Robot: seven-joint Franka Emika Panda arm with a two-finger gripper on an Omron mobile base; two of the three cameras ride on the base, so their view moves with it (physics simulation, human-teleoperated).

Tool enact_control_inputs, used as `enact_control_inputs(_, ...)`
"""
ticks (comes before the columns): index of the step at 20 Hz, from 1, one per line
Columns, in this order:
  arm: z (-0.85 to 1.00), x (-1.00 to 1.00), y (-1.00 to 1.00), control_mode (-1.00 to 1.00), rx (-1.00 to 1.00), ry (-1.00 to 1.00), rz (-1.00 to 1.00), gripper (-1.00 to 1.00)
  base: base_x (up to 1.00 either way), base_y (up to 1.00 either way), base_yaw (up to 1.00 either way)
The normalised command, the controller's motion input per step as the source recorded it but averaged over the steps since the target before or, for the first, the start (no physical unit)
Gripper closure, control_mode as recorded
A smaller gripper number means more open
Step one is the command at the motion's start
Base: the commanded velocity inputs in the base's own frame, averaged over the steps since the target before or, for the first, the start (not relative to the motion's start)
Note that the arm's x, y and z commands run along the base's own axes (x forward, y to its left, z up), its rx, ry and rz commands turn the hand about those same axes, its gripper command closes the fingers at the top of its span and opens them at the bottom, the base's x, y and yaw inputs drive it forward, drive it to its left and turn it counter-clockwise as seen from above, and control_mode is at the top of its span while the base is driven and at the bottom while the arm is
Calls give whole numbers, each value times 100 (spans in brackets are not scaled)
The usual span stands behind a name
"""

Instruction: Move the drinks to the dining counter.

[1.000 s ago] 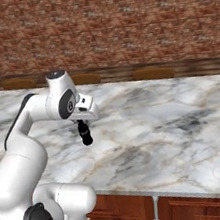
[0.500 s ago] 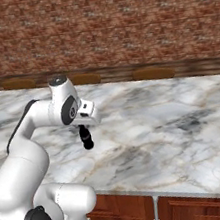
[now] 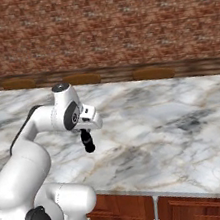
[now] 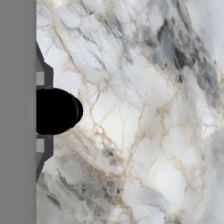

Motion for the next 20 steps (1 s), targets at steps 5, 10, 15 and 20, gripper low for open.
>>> enact_control_inputs(5,-12,5,0,-100,0,0,0,100,0,0,0)
enact_control_inputs(10,-15,3,0,-100,0,0,0,100,0,0,0)
enact_control_inputs(15,-19,0,0,-100,0,0,0,100,0,0,0)
enact_control_inputs(20,-21,0,0,-100,0,0,0,100,0,0,0)
